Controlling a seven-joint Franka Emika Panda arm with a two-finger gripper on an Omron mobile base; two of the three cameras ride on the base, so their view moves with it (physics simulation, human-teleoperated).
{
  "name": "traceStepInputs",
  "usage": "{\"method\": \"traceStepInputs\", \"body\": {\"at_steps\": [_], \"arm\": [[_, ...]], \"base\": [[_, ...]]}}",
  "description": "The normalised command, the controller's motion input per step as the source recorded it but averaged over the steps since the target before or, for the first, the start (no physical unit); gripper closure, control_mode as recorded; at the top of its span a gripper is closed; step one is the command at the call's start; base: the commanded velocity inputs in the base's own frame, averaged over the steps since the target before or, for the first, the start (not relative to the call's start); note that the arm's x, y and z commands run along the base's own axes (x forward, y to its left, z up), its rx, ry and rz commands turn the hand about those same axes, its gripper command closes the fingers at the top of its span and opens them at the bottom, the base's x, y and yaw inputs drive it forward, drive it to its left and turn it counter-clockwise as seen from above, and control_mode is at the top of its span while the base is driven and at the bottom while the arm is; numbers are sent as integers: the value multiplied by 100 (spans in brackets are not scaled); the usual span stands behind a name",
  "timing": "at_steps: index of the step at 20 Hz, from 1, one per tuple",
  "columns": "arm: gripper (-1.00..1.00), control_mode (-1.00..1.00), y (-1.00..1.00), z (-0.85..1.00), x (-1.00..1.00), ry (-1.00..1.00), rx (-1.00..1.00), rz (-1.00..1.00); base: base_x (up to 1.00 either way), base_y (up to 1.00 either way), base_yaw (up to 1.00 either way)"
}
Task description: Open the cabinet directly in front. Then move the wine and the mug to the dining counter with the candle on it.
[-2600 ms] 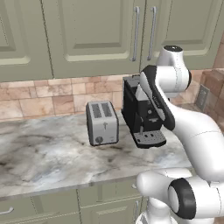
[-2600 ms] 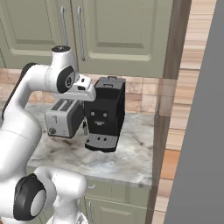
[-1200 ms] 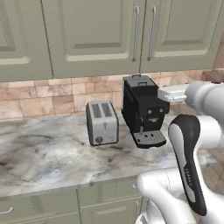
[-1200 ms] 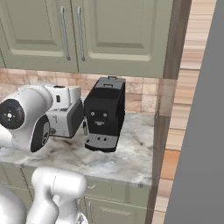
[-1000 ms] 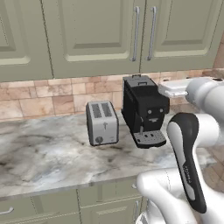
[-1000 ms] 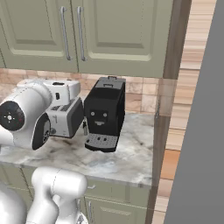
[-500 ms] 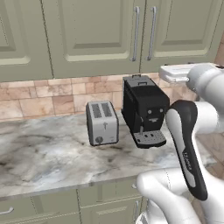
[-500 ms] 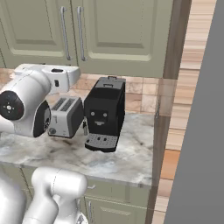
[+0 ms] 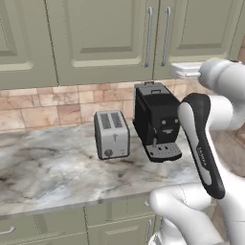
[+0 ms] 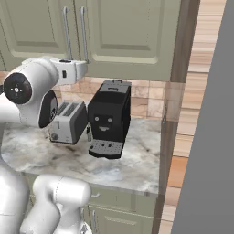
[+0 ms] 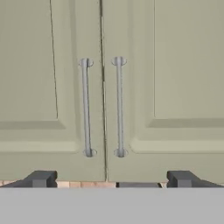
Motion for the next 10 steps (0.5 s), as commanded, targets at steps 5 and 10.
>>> {"method": "traceStepInputs", "body": {"at_steps": [5,10], "arm": [[-100,-100,-8,0,59,9,1,0],[-100,-100,-8,0,54,4,0,0]], "base": [[0,0,0],[0,0,0]]}}
